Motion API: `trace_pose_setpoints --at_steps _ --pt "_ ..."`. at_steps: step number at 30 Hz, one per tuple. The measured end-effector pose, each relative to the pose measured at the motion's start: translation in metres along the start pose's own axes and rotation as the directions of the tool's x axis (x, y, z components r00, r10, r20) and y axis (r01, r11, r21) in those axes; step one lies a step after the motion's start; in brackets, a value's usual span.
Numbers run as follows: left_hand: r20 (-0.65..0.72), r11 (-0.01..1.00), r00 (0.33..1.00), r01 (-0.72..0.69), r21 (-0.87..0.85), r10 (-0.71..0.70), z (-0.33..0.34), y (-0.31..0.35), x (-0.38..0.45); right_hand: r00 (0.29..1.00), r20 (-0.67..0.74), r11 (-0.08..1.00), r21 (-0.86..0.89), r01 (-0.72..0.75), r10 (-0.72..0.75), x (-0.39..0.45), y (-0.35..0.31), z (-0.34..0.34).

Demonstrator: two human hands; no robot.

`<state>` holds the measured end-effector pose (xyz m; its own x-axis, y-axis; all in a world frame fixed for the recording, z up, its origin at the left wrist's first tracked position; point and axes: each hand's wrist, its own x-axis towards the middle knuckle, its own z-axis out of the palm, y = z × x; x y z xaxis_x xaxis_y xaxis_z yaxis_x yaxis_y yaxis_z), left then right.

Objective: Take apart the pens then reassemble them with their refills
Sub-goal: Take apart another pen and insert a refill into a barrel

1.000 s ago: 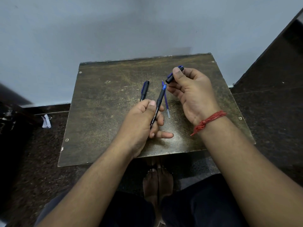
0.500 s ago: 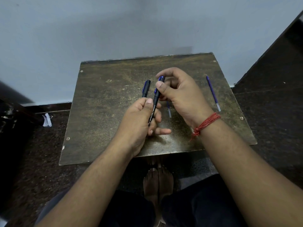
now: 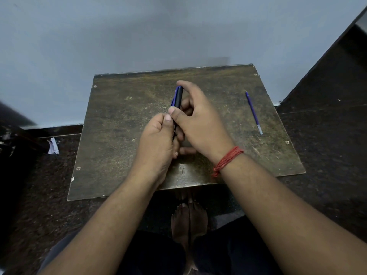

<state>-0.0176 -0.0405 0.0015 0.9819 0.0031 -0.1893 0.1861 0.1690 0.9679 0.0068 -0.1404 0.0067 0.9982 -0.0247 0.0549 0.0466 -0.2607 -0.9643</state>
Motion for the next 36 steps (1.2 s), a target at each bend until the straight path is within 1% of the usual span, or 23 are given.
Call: trace_pose_setpoints --at_steps 3,6,7,9,11,13,14,15,17,18,20,22,24,26,27,36 --pt "0.010 0.994 0.999 -0.043 0.096 0.042 -0.002 -0.004 -0.001 0.996 -0.082 0.998 -0.036 -0.048 0.045 -0.003 -0.003 0.001" --pt "0.007 0.989 0.998 -0.063 0.133 0.062 -0.001 -0.002 -0.004 0.991 -0.124 0.998 -0.036 -0.056 0.051 -0.003 -0.004 0.001" --pt "0.010 0.989 0.998 -0.064 0.134 0.063 0.000 -0.001 -0.005 0.990 -0.132 0.999 -0.018 -0.050 0.047 -0.003 -0.005 0.001" --pt "0.041 0.994 0.998 -0.061 0.095 0.057 0.003 0.002 -0.007 0.985 -0.164 0.996 0.074 -0.040 0.051 0.001 -0.006 -0.002" --pt "0.087 0.996 0.995 -0.058 0.066 0.052 0.004 0.002 -0.008 0.964 -0.259 0.982 0.189 -0.013 0.062 0.008 -0.007 -0.013" --pt "0.098 0.991 0.993 -0.076 0.107 0.065 0.002 0.003 -0.010 0.929 -0.364 0.976 0.217 0.021 0.060 0.017 -0.003 -0.032" --pt "0.094 0.987 0.993 -0.090 0.134 0.078 0.000 0.004 -0.010 0.914 -0.402 0.984 0.176 0.026 0.048 0.020 0.001 -0.043" --pt "0.086 0.982 0.992 -0.105 0.159 0.092 -0.001 0.006 -0.011 0.902 -0.432 0.996 0.091 0.015 0.025 0.022 0.005 -0.053" --pt "0.055 0.967 0.989 -0.143 0.213 0.134 -0.004 0.008 -0.010 0.891 -0.453 0.986 -0.154 -0.058 -0.019 0.024 0.015 -0.071" --pt "0.033 0.956 0.986 -0.167 0.242 0.164 -0.006 0.009 -0.009 0.891 -0.453 0.958 -0.266 -0.103 -0.030 0.025 0.022 -0.078" --pt "-0.020 0.932 0.973 -0.214 0.291 0.229 -0.012 0.009 -0.005 0.887 -0.459 0.885 -0.431 -0.177 -0.045 0.027 0.030 -0.086" --pt "-0.078 0.915 0.958 -0.236 0.326 0.275 -0.019 0.009 0.000 0.894 -0.444 0.801 -0.557 -0.219 -0.064 0.028 0.034 -0.089" --pt "-0.129 0.912 0.947 -0.237 0.334 0.293 -0.026 0.009 0.004 0.916 -0.395 0.714 -0.660 -0.232 -0.068 0.026 0.034 -0.090" --pt "-0.158 0.921 0.944 -0.230 0.315 0.290 -0.031 0.008 0.007 0.928 -0.364 0.638 -0.733 -0.236 -0.074 0.024 0.033 -0.089" --pt "-0.164 0.925 0.944 -0.228 0.305 0.287 -0.032 0.008 0.007 0.929 -0.362 0.618 -0.748 -0.241 -0.076 0.024 0.033 -0.089" --pt "-0.171 0.926 0.946 -0.214 0.310 0.276 -0.031 0.009 0.007 0.931 -0.362 0.562 -0.779 -0.277 -0.042 0.023 0.033 -0.084"
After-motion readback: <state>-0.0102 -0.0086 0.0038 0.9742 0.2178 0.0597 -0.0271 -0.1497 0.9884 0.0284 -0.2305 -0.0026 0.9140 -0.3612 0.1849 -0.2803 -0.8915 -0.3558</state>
